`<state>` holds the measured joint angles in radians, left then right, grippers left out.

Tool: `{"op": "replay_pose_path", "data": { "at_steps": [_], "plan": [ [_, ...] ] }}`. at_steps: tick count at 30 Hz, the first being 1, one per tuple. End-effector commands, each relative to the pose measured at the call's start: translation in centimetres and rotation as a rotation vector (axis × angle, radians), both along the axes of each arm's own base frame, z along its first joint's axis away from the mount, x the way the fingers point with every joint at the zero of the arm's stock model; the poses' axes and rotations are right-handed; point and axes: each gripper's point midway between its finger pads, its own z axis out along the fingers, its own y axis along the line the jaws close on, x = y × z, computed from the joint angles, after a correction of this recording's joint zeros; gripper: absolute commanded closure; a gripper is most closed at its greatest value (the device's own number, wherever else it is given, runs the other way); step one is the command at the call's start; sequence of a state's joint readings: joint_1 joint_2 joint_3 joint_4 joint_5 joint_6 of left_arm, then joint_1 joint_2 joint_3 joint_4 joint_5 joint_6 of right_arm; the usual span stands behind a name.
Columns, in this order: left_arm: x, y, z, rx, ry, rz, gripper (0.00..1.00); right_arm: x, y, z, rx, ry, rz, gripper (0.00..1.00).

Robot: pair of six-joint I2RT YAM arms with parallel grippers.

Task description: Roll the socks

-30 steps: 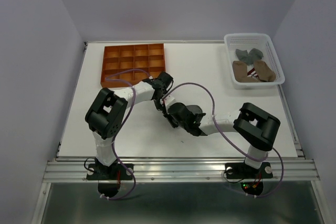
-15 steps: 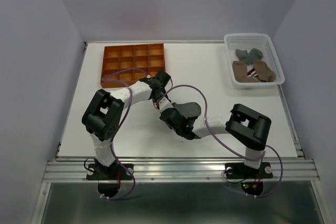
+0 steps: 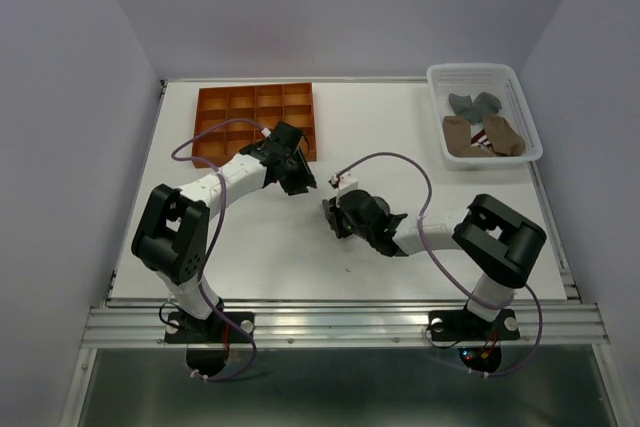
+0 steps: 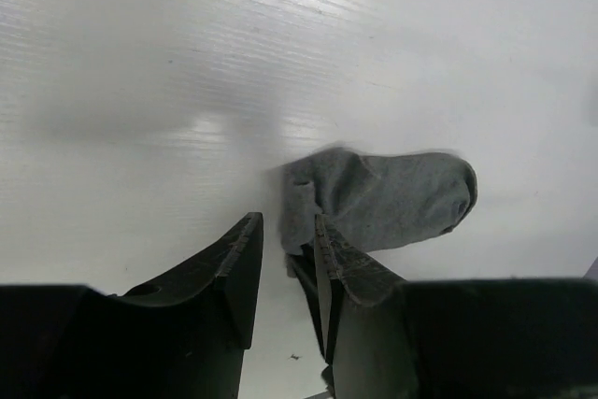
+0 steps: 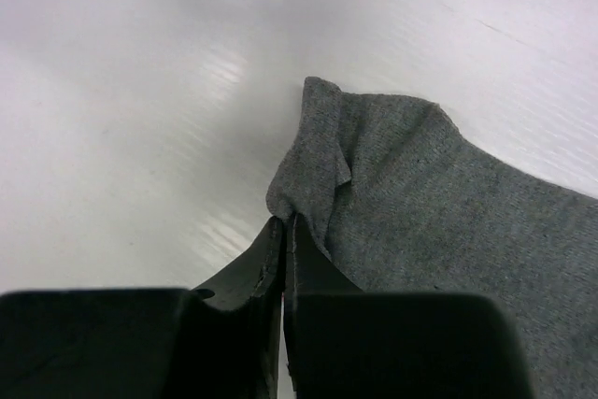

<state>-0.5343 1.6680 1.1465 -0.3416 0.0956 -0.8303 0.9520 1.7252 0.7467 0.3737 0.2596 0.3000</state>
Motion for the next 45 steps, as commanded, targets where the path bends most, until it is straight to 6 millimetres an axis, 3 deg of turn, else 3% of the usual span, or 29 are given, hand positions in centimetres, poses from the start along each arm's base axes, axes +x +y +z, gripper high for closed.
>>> {"op": "replay_pose_path", "data": {
  "at_steps": [1,7,14,20,27,31,35,39,45],
  "plan": [
    [1.1,-0.7,1.6,-0.041,-0.057,-0.039,0.6,0.1,0.4,2.3,0.288,0.109,0.034,0.99],
    [1.3,-1.1,1.4,-0.043,-0.058,-0.07,0.6,-0.7,0.4,3.6,0.506,0.189,0.103,0.99],
    [1.4,-0.7,1.1,-0.065,-0.055,-0.048,0.6,-1.1,2.2,5.3,0.589,0.212,0.229,0.99],
    [0.6,0.5,0.5,-0.063,-0.038,-0.025,0.6,-1.0,3.4,4.4,0.626,0.26,0.278,0.99],
    [-0.8,1.9,-0.7,-0.028,-0.002,-0.013,0.6,-1.4,2.5,2.2,0.561,0.302,0.236,0.99],
    [-2.0,2.3,-0.9,-0.027,-0.002,-0.029,0.6,-1.3,2.0,2.4,0.574,0.276,0.211,0.99],
    [-3.1,2.1,-0.3,-0.062,-0.036,-0.1,0.6,-1.5,1.8,1.7,0.573,0.291,0.201,0.99],
    [-4.3,1.7,-1.0,-0.086,-0.028,-0.13,0.59,-1.2,1.5,1.5,0.568,0.288,0.191,0.99],
    [-3.9,-0.4,-1.1,-0.124,-0.048,-0.193,0.59,-1.1,1.4,1.2,0.567,0.288,0.184,0.99]
  ]
}}
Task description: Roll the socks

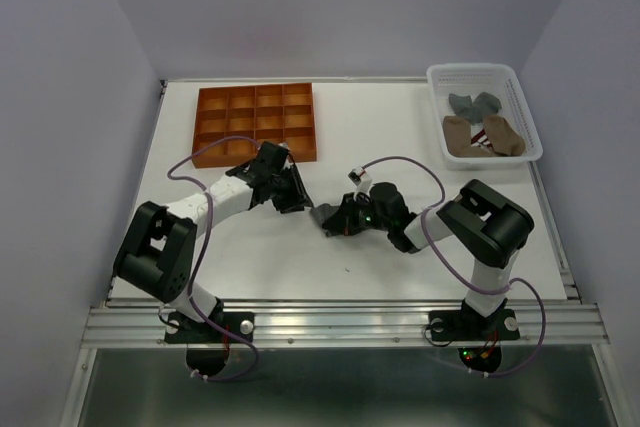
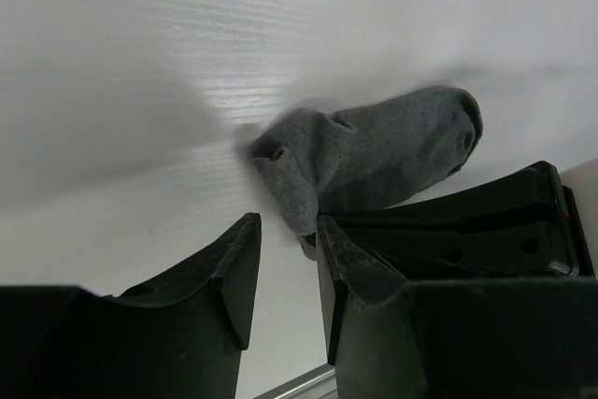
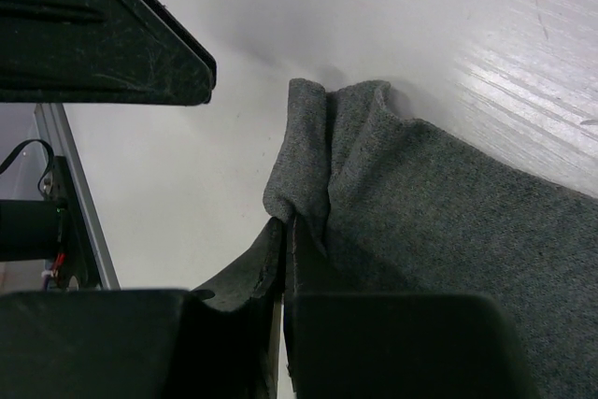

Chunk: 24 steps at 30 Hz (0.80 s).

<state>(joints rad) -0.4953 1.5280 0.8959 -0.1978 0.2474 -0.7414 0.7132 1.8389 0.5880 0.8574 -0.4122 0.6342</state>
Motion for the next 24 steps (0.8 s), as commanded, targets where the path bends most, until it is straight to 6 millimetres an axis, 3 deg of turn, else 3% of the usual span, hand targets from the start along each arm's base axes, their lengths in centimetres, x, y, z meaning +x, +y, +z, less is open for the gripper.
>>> {"op": "replay_pose_path", "data": {
  "at_steps": [1,24],
  "plan": [
    [0.3,-2.2,0.2,-0.034,-0.043,-0.085,0.59,0.8,-0.2,0.6,0.023,-0.041,-0.032,0.99],
    [1.2,-4.3,-4.1,0.023,0.006,-0.055,0.62,1.0,-0.5,0.0,0.049,-0.013,-0.02,0.99]
  ]
}}
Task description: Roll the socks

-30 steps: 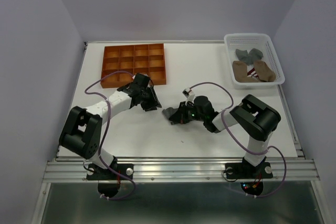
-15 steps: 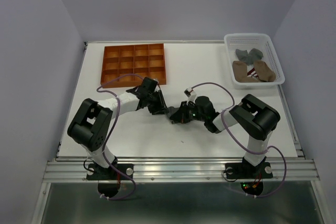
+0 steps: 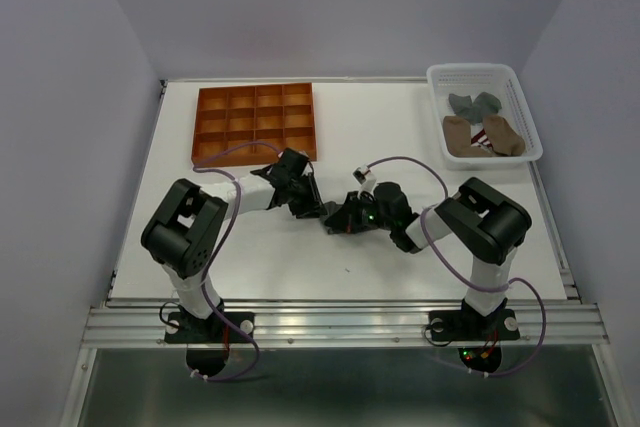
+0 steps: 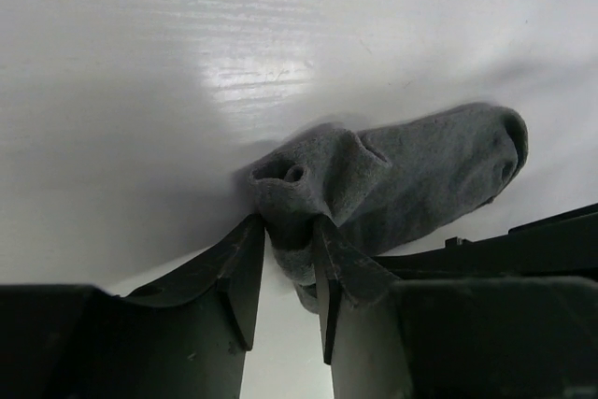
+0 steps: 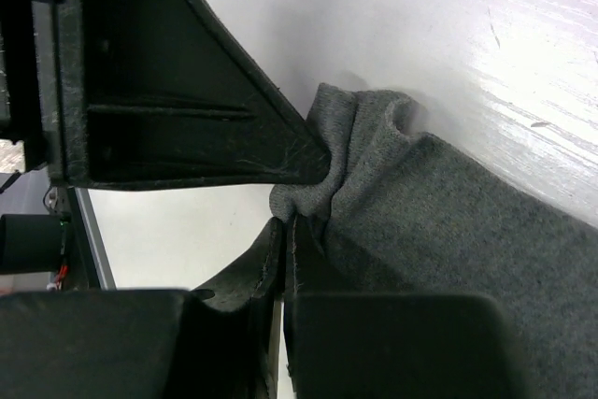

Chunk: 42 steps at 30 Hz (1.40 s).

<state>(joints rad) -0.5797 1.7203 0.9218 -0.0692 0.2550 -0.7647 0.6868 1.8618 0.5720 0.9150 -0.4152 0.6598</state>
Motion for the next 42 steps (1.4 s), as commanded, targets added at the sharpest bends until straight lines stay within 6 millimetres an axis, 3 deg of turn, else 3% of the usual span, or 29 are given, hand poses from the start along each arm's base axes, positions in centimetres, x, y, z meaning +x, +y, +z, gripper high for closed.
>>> {"op": "replay_pose_path", "data": {
  "at_steps": [1,2,4,6,7,11,15,21,30,42],
  "plan": [
    [1.5,-0.5,0.0,0.024,-0.039,0.018,0.64,0.0,0.3,0.2,0.027,-0.022,0.028,0.97],
    [1.6,-0.3,-0.1,0.035,-0.038,0.028,0.72,0.0,0.4,0.3,0.03,-0.025,0.036,0.87],
    [1.6,-0.2,-0.3,0.045,-0.037,0.036,0.82,0.1,0.5,0.7,0.032,-0.041,0.041,0.86],
    [1.8,0.1,-0.3,0.066,-0.04,0.048,0.98,0.4,0.4,0.8,0.009,-0.049,0.037,0.82],
    [2.1,0.3,-0.3,0.081,-0.047,0.061,1.0,0.5,0.2,0.8,-0.022,-0.056,0.042,0.8],
    [2.0,0.5,0.2,0.088,-0.058,0.074,1.0,0.8,0.1,2.3,-0.063,-0.099,0.06,0.66],
    [1.7,1.7,0.5,0.135,-0.05,0.112,1.0,1.2,-0.4,3.7,-0.108,-0.139,0.059,0.62],
    [1.1,4.0,1.4,0.25,-0.014,0.195,1.0,0.6,1.3,4.2,-0.255,-0.265,0.047,0.61],
    [0.4,4.1,3.0,0.228,0.002,0.208,1.0,0.5,2.0,5.1,-0.314,-0.407,0.012,0.62],
    [-0.4,3.8,2.7,0.28,0.034,0.15,1.0,-0.7,4.2,5.6,-0.38,-0.564,0.015,0.62]
  ]
}}
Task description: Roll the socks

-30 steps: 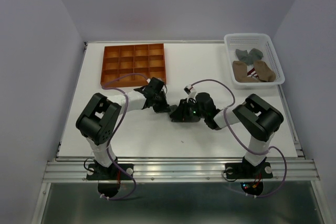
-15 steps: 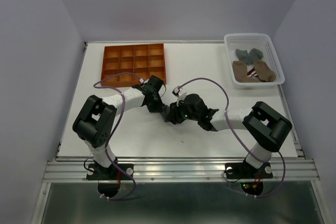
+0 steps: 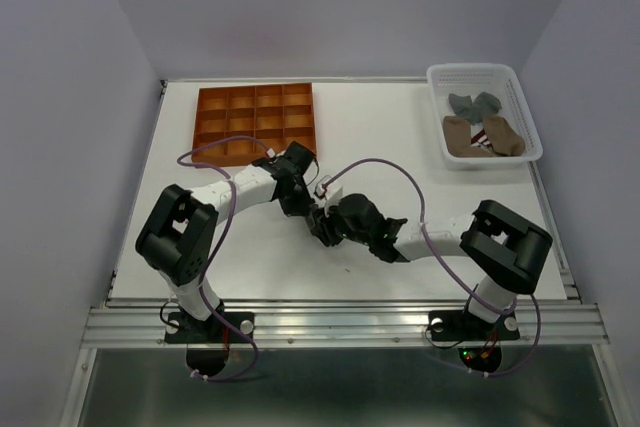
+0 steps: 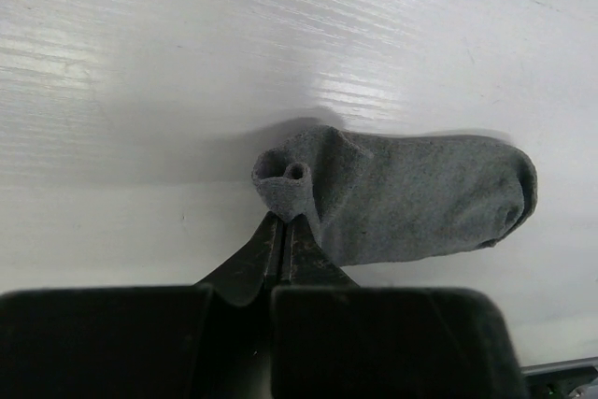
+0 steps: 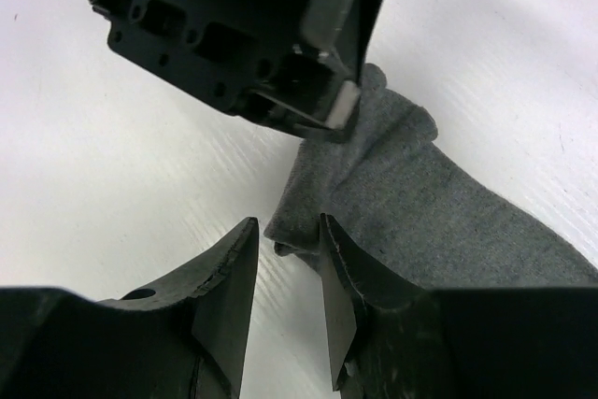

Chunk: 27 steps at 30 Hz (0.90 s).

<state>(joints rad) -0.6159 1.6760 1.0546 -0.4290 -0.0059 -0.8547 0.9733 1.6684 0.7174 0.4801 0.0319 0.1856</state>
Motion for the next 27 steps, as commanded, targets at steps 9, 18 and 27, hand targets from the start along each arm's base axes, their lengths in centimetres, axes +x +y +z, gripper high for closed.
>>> {"op": "replay_pose_path", "data": {
  "at_steps": [9,18,27],
  "plan": [
    [-0.4,-0.4,0.8,0.032,0.018,-0.036,1.0,1.1,1.7,2.2,-0.036,-0.19,-0.073,0.61],
    [-0.7,-0.9,0.4,0.049,0.036,-0.085,1.0,1.1,2.3,1.5,-0.114,-0.236,-0.09,0.57],
    [-0.6,-1.1,0.5,0.051,0.04,-0.087,1.0,1.3,1.4,-0.7,-0.24,-0.258,-0.144,0.58]
  ]
}}
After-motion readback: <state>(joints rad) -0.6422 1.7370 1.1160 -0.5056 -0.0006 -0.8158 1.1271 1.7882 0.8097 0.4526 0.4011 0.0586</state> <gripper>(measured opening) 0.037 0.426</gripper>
